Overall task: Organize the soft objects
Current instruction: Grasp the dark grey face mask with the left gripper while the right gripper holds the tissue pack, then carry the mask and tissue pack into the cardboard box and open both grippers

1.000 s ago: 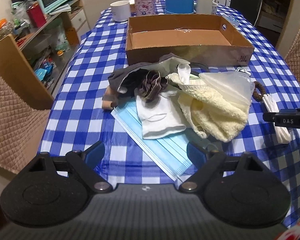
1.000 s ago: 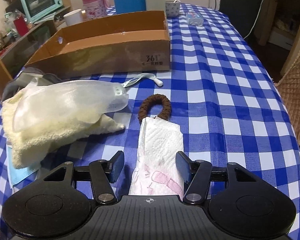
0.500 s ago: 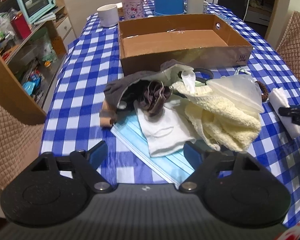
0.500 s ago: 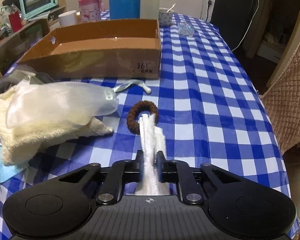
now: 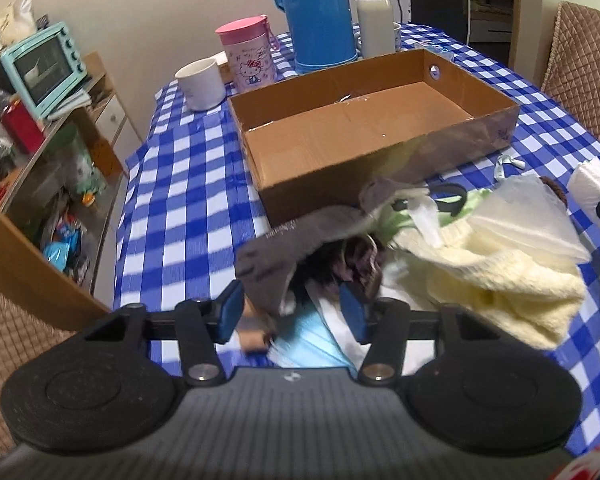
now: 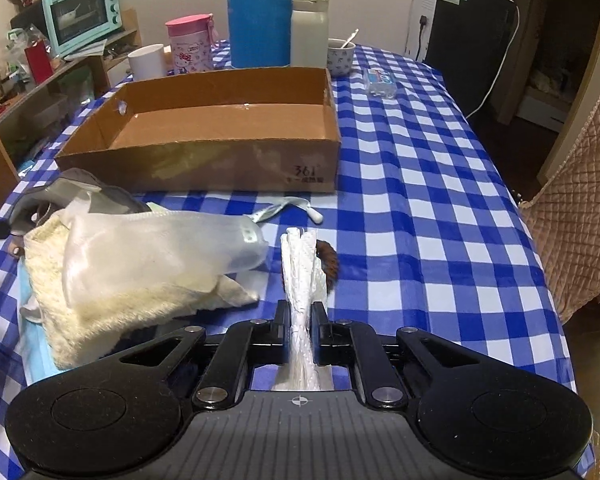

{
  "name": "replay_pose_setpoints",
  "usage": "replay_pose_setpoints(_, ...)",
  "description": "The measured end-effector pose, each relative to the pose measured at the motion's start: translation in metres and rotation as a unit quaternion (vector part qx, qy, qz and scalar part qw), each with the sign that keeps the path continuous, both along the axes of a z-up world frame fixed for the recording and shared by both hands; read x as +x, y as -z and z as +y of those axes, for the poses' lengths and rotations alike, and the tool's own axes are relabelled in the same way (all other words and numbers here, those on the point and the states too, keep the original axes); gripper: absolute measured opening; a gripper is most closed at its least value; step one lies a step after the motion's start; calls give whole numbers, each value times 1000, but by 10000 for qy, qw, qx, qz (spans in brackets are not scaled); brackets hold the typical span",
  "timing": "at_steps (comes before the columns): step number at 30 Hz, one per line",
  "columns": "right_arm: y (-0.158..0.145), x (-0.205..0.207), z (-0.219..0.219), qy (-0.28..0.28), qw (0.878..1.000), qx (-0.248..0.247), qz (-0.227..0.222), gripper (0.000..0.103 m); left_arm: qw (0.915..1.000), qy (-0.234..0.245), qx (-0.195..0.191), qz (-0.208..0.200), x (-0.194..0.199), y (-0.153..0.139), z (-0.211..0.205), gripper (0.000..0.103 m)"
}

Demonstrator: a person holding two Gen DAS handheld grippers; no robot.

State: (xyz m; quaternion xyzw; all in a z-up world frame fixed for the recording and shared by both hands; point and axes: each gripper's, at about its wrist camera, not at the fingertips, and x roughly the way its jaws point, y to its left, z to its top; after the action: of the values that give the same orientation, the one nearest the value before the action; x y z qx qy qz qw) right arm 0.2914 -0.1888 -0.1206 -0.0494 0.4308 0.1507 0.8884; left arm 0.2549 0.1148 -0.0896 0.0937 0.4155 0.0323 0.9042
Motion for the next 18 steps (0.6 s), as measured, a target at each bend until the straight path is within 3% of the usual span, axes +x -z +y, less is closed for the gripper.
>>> replay_pose_setpoints(8, -4, 12, 9, 4, 10000, 11, 55, 10, 9996, 267, 122, 52, 29, 13, 3, 36)
replay_pose_setpoints(14, -11, 17, 12, -48, 10000, 28, -7, 10, 9985, 524, 119, -50, 36, 12, 1, 4)
replay_pose_setpoints(18, -18, 20, 11, -103, 9999, 85, -71, 10, 9980, 529, -60, -343, 33, -6, 6, 3)
